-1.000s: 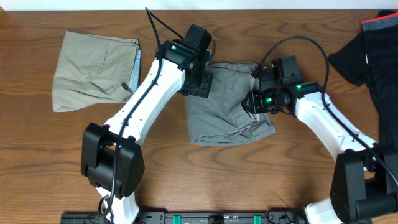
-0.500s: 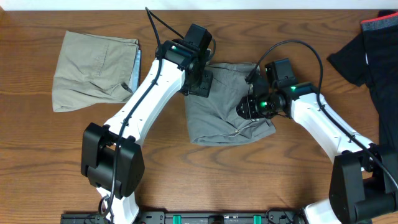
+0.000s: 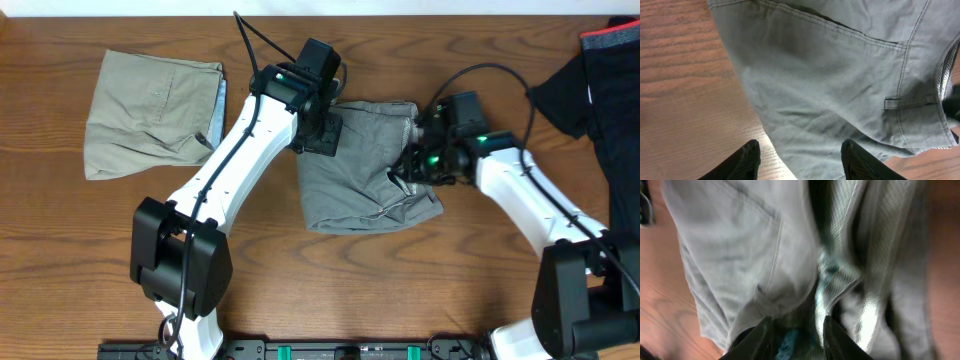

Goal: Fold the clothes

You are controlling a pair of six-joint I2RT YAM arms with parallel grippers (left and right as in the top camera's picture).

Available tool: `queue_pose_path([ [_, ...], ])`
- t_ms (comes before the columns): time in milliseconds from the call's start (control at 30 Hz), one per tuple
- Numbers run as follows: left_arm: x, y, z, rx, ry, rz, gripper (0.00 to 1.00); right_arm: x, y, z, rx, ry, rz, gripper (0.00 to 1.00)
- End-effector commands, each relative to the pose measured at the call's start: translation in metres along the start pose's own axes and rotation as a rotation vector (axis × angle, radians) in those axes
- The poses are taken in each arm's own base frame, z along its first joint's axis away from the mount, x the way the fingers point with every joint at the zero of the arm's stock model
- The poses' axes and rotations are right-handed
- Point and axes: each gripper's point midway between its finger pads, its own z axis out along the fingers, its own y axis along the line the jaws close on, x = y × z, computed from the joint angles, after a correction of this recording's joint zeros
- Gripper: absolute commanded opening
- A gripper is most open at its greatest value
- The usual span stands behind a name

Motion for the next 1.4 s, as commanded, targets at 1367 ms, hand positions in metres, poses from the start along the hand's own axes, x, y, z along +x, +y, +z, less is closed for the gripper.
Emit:
queue_pose_path([
  [1367, 0.002, 0.003, 0.007, -0.01, 0.02, 0.002, 0.55, 0.002, -0.116, -0.018, 0.604, -0.059, 0.173, 0.01],
])
